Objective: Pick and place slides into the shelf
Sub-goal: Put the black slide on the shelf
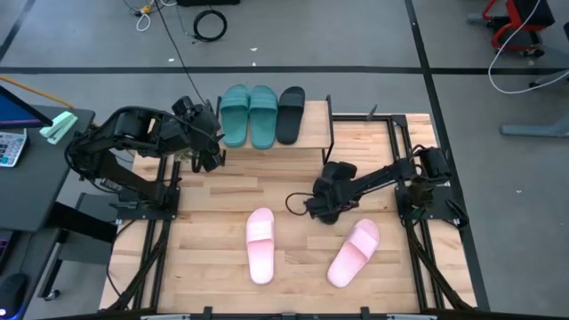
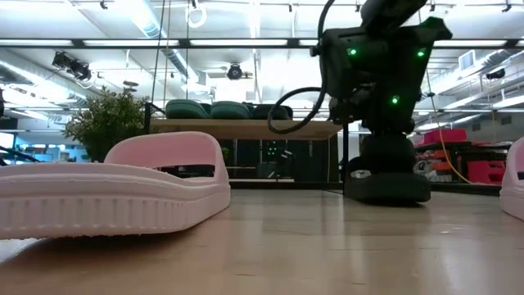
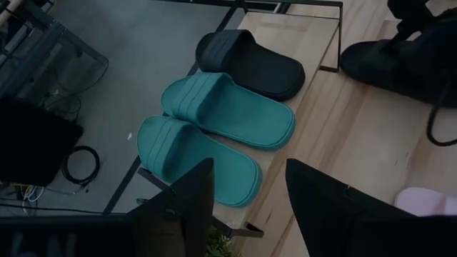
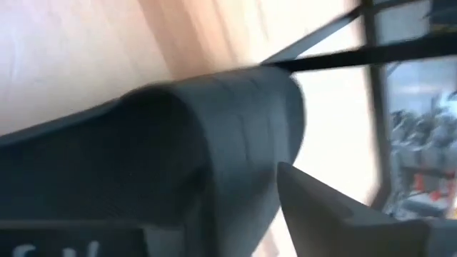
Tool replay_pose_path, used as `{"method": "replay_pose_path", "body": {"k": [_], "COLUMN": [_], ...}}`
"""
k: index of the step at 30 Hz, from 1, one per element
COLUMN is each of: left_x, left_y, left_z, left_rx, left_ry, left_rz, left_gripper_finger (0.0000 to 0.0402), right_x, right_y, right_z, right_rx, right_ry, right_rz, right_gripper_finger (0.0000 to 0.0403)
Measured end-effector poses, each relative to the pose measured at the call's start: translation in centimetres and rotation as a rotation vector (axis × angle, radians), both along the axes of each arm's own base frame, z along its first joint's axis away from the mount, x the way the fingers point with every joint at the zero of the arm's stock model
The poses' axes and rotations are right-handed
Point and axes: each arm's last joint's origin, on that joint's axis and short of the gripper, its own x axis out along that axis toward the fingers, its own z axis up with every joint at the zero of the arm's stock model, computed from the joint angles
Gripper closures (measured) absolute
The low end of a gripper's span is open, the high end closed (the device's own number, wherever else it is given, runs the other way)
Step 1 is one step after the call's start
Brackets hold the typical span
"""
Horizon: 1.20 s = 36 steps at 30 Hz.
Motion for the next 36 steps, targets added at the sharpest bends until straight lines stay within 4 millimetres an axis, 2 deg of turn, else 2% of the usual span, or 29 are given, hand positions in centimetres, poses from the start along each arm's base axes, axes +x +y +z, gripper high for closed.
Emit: {"method": "replay_pose_path", "body": {"k": [3, 9, 13, 18, 23, 26, 32, 36], "left_x": [0.0, 0.0, -0.1, -0.1, -0.1, -0.1, -0.1, -0.1], "left_y": [0.0, 0.0, 0.0, 0.0, 0.0, 0.0, 0.0, 0.0], "left_z": [0.0, 0.0, -0.1, -0.1, -0.1, -0.1, -0.1, -0.1], "left_rx": [0.0, 0.0, -0.002, -0.002, -0.002, -0.002, -0.003, -0.003], "left_ry": [0.0, 0.004, 0.01, 0.012, 0.012, 0.012, 0.011, 0.012], "left_rz": [0.0, 0.0, 0.004, 0.003, 0.003, 0.003, 0.004, 0.004], "left_gripper_finger": [0.0224, 0.0221, 0.0221, 0.0225, 0.0221, 0.0222, 0.0224, 0.0221], "right_x": [0.1, 0.2, 0.2, 0.9, 2.5, 3.4, 4.6, 5.0], "right_y": [-0.7, -1.1, -0.3, 2.5, 5.9, 7.1, 7.2, 6.4], "right_z": [-0.1, 0.0, 0.0, 1.0, 3.6, 5.8, 10.5, 13.4], "right_rx": [0.039, 0.046, 0.052, 0.068, 0.053, -0.021, -0.137, -0.25], "right_ry": [-0.003, -0.006, -0.015, -0.062, -0.145, -0.204, -0.239, -0.223], "right_rz": [-0.032, -0.043, -0.024, 0.061, 0.206, 0.258, 0.291, 0.307], "right_gripper_finger": [0.0281, 0.0387, 0.0384, 0.0392, 0.0393, 0.0393, 0.0393, 0.0393]}}
